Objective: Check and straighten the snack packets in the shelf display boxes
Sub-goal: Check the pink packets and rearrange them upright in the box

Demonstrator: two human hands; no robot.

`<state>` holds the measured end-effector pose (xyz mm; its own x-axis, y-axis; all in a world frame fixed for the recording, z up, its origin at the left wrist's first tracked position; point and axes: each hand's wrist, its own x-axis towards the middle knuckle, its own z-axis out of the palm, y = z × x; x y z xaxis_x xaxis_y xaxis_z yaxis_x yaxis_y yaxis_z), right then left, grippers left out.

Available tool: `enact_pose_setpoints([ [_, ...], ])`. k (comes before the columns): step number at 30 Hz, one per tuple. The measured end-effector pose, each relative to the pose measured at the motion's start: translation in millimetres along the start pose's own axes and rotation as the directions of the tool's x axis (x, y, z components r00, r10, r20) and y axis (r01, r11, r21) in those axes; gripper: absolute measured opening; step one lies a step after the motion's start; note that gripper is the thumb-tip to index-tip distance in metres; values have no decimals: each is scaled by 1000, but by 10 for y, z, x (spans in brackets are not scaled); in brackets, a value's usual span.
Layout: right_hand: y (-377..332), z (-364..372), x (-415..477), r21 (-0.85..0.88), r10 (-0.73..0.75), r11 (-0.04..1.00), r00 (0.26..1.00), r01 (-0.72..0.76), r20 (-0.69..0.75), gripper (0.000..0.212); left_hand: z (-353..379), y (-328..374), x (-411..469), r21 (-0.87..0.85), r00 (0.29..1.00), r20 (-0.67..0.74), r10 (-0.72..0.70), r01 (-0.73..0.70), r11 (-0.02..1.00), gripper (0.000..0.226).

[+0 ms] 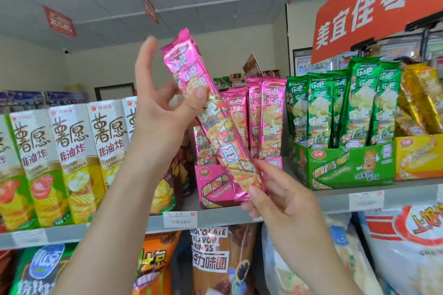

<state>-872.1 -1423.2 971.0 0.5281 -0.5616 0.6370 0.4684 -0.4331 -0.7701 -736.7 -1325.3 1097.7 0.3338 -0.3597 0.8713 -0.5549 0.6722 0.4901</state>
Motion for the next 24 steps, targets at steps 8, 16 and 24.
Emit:
enact_pose_setpoints([
  [8, 44, 10, 95, -207, -136, 970, 991, 130, -17, 36, 60, 186, 184, 226, 972, 141, 189, -217, 950, 57],
  [16, -346, -362, 546, -449, -467, 815, 873, 365, -139, 26, 65, 285, 491, 436, 932, 154, 328, -362, 824, 56],
  [24, -1008, -462, 1490, -585, -450, 685, 884, 434, 128, 29, 141, -73, 708, 644, 959, 282, 29, -211, 735, 57],
])
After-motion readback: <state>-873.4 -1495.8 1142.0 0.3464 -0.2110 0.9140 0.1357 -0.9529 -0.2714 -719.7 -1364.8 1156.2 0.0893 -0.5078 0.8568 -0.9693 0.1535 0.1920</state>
